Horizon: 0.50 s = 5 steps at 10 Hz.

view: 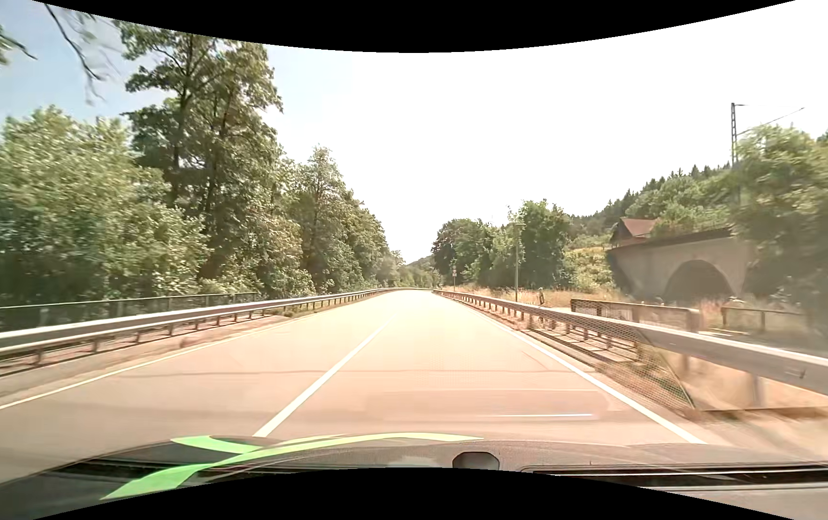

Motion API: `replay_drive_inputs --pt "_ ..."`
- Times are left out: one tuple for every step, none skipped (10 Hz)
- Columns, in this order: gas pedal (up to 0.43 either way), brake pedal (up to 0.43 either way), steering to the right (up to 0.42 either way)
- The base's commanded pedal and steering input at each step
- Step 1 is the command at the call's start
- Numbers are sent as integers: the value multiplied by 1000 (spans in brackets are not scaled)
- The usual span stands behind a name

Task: Follow the waypoints while adhering to traffic rules and regulations

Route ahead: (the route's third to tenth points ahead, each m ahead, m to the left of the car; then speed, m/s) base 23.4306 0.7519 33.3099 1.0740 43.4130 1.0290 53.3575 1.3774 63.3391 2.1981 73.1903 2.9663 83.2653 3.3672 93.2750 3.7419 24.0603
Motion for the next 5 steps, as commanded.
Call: replay_drive_inputs --pt "299 0 -9" --pt "287 0 -9" --pt "287 0 -9" --pt "299 0 -9" --pt "299 0 -9"
